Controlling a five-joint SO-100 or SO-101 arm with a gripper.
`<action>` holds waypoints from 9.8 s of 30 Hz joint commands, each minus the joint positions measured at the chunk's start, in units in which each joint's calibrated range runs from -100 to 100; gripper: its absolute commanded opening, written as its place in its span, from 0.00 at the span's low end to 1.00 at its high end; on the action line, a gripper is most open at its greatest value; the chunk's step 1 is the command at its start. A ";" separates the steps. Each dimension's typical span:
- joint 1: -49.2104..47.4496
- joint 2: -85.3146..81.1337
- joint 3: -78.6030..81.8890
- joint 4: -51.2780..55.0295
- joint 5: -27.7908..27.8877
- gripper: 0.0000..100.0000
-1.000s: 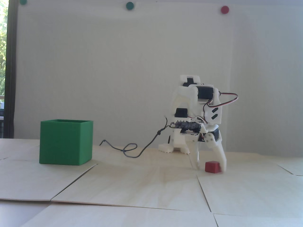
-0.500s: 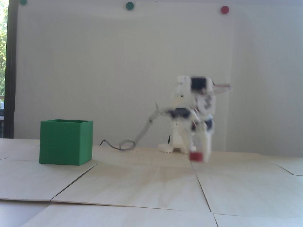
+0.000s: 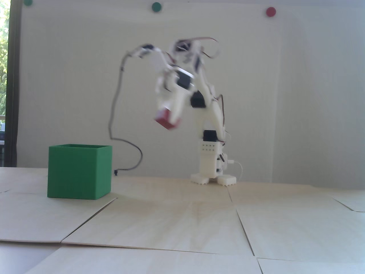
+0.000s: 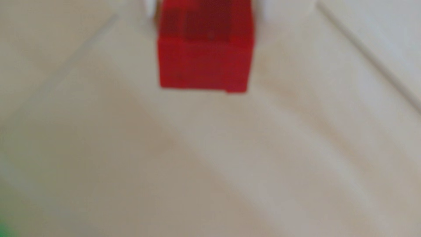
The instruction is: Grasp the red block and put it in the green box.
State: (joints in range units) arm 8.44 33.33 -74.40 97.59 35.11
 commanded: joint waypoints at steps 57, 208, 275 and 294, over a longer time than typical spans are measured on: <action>23.28 -4.55 13.17 -47.92 10.43 0.26; -17.81 -132.07 171.91 -20.44 11.16 0.03; -17.81 -132.07 171.91 -20.44 11.16 0.03; -17.81 -132.07 171.91 -20.44 11.16 0.03</action>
State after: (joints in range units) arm -9.67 -97.59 97.14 75.04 46.47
